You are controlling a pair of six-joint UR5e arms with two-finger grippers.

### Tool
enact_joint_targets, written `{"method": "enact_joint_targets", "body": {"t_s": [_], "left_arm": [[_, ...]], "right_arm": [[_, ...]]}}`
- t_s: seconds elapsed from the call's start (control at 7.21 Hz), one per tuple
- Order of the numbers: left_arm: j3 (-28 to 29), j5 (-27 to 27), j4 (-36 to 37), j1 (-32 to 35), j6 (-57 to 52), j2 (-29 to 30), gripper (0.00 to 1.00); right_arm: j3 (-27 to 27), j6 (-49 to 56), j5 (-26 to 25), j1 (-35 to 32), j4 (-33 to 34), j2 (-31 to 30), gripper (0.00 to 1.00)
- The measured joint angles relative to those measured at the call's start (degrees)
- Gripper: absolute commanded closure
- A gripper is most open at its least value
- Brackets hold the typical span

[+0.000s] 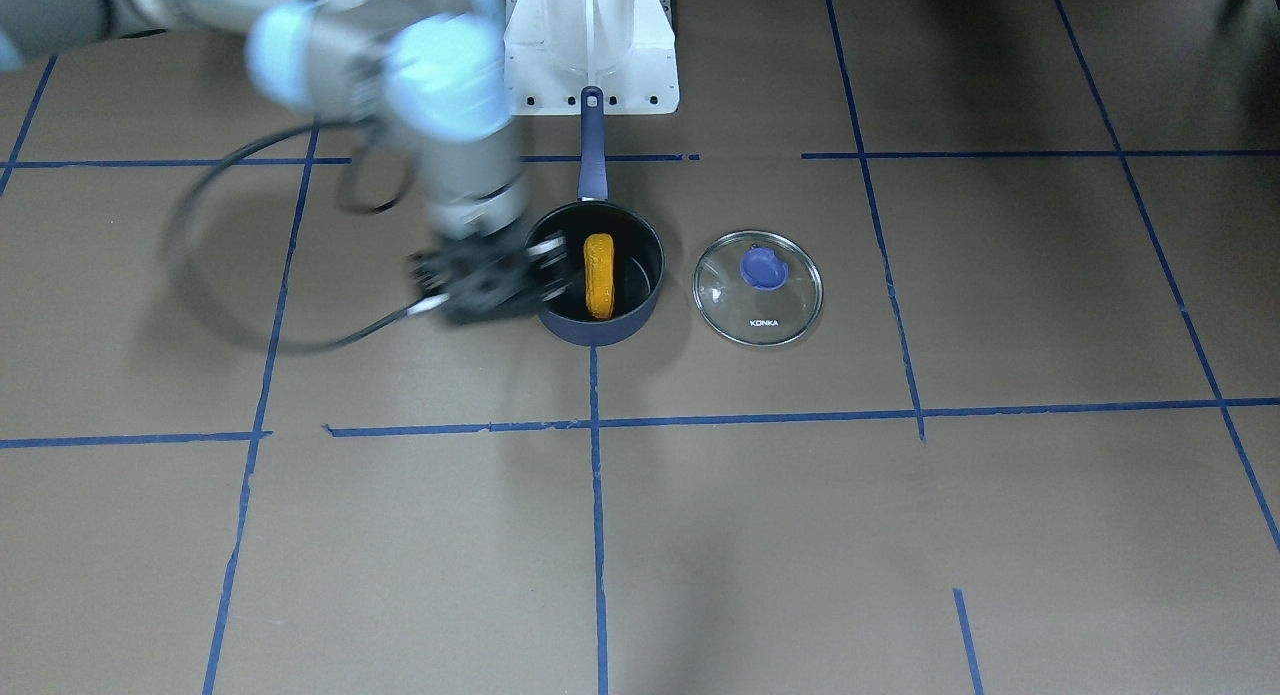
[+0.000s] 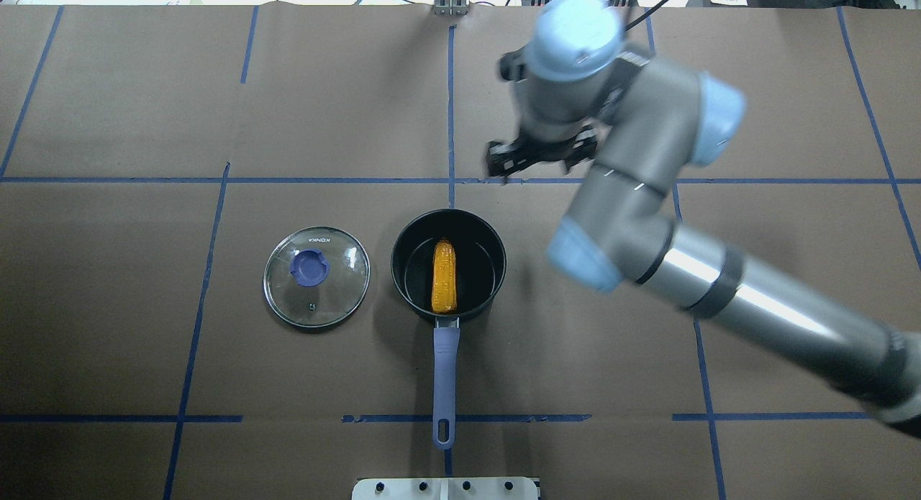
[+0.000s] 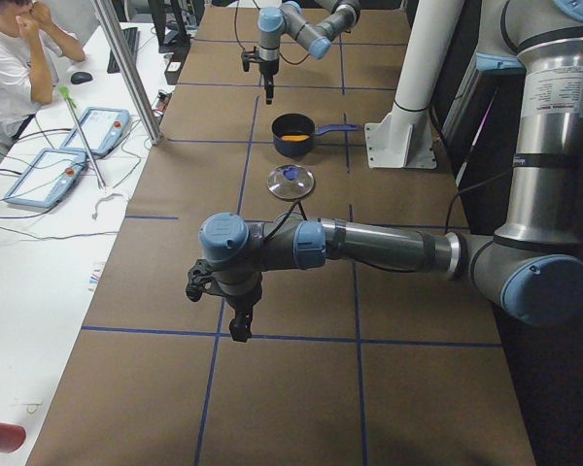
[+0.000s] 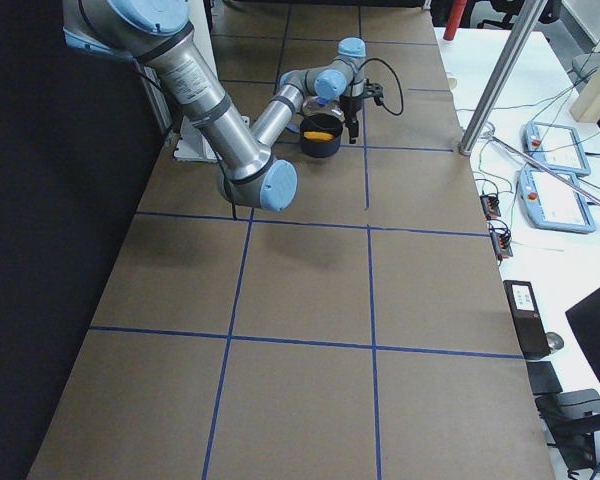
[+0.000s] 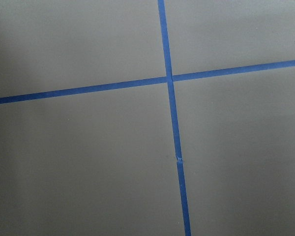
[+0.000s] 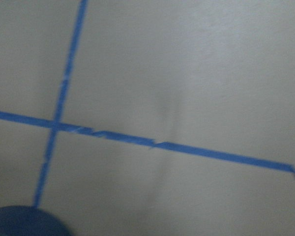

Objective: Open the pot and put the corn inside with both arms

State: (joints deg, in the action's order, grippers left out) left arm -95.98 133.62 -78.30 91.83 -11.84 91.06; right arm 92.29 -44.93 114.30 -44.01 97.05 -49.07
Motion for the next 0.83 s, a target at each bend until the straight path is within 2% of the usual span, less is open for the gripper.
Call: {"method": "enact_joint_targets", "body": {"t_s": [0.42,0.69,0.83], "left_arm": [[2.40,0.09,0.25,-0.07,-0.04,-0.07,0.00],[2.56,0.14,0.32,-0.07,0.10,-0.09,0.00],[2.42,0.11,0.30,-0.07,0.06,-0.09,0.00]], "right_arm": [[0.04,36.54,13.12,-23.15,-0.76,-18.82,0.00],[0.08,53.56,15.26,-35.15,-0.81,-30.96,0.00],[0.07,56.34,15.38,-38.85,-0.81,-35.21,0.00]]}}
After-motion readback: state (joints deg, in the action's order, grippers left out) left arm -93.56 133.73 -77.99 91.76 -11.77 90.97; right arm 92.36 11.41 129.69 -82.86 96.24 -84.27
